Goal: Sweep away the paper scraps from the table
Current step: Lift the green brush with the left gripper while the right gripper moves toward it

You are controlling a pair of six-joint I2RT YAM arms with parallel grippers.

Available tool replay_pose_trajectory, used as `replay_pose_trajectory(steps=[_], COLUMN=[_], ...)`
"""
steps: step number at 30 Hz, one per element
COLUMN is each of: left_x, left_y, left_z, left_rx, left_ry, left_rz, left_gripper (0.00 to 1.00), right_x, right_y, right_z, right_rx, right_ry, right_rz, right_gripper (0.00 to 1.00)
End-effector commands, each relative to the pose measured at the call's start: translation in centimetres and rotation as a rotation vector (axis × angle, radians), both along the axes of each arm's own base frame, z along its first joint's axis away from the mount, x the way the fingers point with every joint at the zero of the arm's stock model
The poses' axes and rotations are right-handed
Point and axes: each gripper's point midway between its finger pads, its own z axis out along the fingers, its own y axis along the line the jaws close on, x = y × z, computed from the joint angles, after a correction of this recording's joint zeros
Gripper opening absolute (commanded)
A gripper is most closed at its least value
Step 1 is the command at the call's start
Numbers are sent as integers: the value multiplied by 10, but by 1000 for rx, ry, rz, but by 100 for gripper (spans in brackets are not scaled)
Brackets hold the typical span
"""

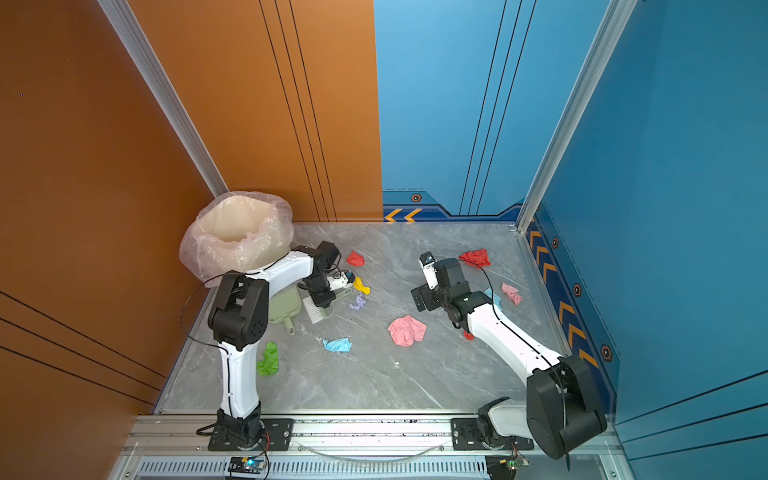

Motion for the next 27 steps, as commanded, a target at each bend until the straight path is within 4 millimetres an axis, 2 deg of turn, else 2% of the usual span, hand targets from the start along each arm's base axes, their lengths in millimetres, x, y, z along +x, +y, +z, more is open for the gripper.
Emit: replay_pose_trajectory(steps=[1,9,16,21,27], left_x=[-6,-5,-5,-6,-14], left_y=[-11,-29,-35,-39,-58], left_z=[-2,26,44,64,99], left_rx=[-48,-172,-223,-283,-445], left_ry=[31,2,-25,-50,-64], left_rz=[-3,-7,-8,-7,-30], left_gripper=[13,10,9,8,8], right_x=[-5,-9,-18,-20,-34], right_y=[7,23,52,65,85], right_z=[17,25,26,36,56], right_rx=[-8,9,112,154,233], right_ry=[-11,15,73,90,125], right_rz=[66,175,307,372,502], right_gripper=[100,100,100,100,100])
